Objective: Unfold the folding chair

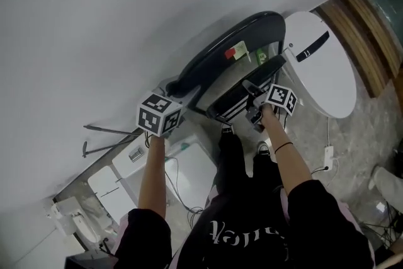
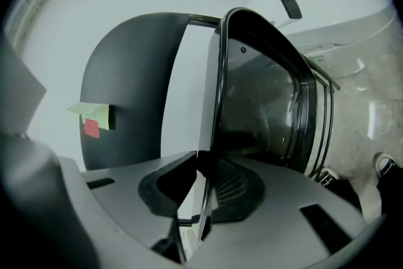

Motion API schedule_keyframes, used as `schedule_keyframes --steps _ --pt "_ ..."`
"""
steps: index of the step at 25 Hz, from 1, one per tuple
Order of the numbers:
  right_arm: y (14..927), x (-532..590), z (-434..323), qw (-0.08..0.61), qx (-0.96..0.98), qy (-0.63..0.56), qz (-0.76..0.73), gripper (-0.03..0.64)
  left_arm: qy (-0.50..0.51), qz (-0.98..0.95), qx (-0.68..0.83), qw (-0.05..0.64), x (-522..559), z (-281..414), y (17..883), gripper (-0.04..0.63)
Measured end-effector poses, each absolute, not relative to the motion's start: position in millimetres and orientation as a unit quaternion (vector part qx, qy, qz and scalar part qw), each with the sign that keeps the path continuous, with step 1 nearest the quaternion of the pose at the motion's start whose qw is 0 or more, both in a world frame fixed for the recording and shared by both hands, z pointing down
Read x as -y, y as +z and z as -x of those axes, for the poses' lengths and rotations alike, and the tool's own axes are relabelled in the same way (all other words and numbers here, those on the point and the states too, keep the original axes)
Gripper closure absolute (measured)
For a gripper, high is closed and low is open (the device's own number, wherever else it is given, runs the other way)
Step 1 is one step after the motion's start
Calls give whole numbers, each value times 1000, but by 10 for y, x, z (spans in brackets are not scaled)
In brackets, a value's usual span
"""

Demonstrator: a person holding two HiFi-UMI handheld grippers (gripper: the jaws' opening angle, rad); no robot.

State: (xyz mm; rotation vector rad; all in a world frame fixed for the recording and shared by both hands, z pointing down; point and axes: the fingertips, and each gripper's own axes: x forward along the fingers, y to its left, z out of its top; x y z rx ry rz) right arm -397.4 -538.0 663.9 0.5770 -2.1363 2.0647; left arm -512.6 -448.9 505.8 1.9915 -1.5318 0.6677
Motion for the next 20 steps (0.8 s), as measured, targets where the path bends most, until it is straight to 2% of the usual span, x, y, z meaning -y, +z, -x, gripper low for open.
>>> schedule_keyframes --steps 20 --pt "6647 3956 1840 15 685 699 -205 537 311 -787 456 275 3094 2841 5001 457"
